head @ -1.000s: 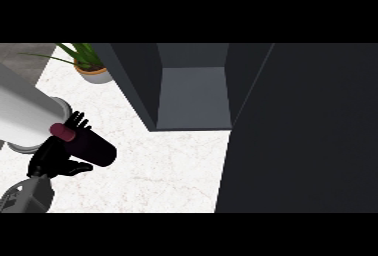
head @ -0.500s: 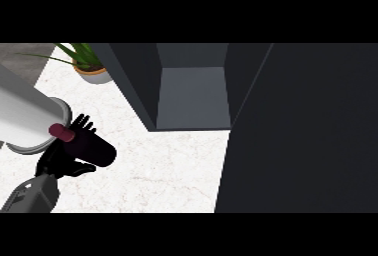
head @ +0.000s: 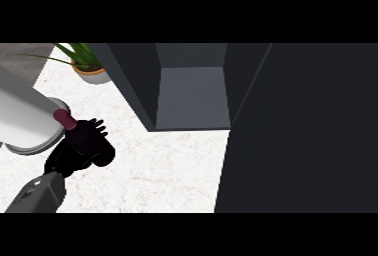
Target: Pick up the wine, place it into the cabinet and close the cabinet
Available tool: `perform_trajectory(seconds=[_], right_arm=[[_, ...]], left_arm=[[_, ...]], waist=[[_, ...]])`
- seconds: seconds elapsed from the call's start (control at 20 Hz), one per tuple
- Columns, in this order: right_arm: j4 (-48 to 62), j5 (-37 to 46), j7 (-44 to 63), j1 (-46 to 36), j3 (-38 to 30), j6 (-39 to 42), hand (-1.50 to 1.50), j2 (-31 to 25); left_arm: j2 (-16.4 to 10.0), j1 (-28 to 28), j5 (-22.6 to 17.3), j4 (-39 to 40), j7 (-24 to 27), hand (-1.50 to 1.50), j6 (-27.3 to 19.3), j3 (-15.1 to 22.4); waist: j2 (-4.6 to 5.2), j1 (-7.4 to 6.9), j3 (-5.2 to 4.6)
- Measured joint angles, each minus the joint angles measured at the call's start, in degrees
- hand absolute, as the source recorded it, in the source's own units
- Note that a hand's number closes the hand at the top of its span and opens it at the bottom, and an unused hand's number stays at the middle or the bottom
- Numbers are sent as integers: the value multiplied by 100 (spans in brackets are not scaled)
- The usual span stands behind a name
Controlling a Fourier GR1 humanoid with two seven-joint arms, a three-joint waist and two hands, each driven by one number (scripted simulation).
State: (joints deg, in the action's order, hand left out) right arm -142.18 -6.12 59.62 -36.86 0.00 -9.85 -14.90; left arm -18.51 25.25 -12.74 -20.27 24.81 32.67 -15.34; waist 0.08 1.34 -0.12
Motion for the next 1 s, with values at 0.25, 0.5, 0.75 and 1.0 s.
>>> perform_trajectory(seconds=[0.25, 0.5, 0.75, 1.0], right_arm=[[20, 27, 4, -70, 97, -37, -150, -7], [33, 12, -58, 34, 46, -16, -150, -17], [54, 14, -136, 170, 83, 3, -150, 13], [103, 5, -171, 185, -7, 33, -150, -18]], left_arm=[[153, 85, 290, 45, 406, 150, 13, 229], [167, 123, 739, -212, 968, 150, -320, 559], [678, -106, 953, -635, 1780, 150, -1302, 671], [1290, -455, 1047, -1440, 2401, 150, -2274, 763]], waist=[[-4, -5, 0], [-6, -9, 2], [-27, -65, 9], [-56, -147, 17]])
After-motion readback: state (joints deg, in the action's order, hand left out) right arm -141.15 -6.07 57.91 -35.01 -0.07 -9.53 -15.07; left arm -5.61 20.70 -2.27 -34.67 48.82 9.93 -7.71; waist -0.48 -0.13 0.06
